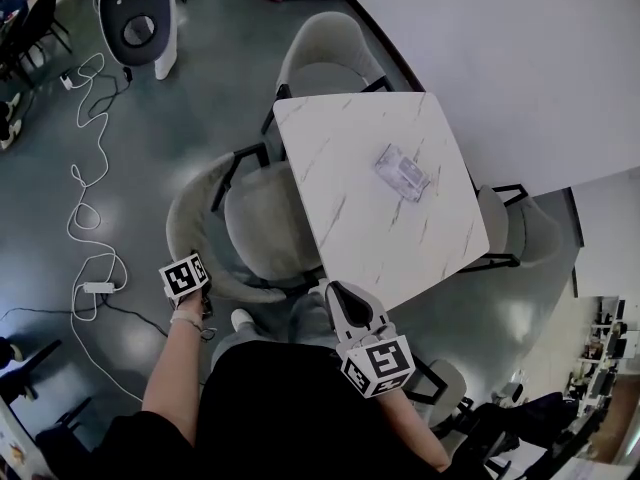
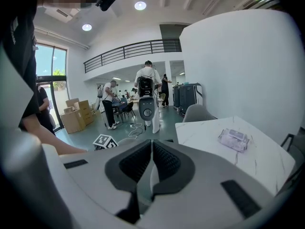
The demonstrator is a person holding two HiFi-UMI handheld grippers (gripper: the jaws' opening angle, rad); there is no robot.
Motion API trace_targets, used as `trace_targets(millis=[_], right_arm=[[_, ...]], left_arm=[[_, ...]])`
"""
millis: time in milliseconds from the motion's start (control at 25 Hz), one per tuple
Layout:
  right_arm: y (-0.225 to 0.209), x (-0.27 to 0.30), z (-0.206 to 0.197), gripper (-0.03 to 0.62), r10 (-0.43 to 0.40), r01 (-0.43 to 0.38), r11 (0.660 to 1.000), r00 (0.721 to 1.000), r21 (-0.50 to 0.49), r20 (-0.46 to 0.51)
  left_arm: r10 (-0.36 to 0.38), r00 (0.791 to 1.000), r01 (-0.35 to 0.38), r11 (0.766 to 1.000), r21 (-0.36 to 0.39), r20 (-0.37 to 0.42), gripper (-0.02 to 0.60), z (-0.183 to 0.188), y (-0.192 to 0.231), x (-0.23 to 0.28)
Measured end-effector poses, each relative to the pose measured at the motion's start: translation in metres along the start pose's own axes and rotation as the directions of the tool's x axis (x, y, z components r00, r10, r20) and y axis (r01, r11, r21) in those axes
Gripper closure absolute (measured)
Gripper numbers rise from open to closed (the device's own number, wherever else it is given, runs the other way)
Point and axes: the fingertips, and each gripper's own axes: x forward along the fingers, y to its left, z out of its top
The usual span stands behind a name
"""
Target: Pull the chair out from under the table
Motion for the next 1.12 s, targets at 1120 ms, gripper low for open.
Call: trace_targets(millis=[1120], right_arm=[[0.034, -0.006, -0.002, 0.574, 0.101, -0.099, 0.992, 0.995, -0.082, 0.019]], left_arm=[[0.054, 0.997, -0.046, 0.984, -0.173, 0.047, 0.472, -0.011, 0.036, -0.014]])
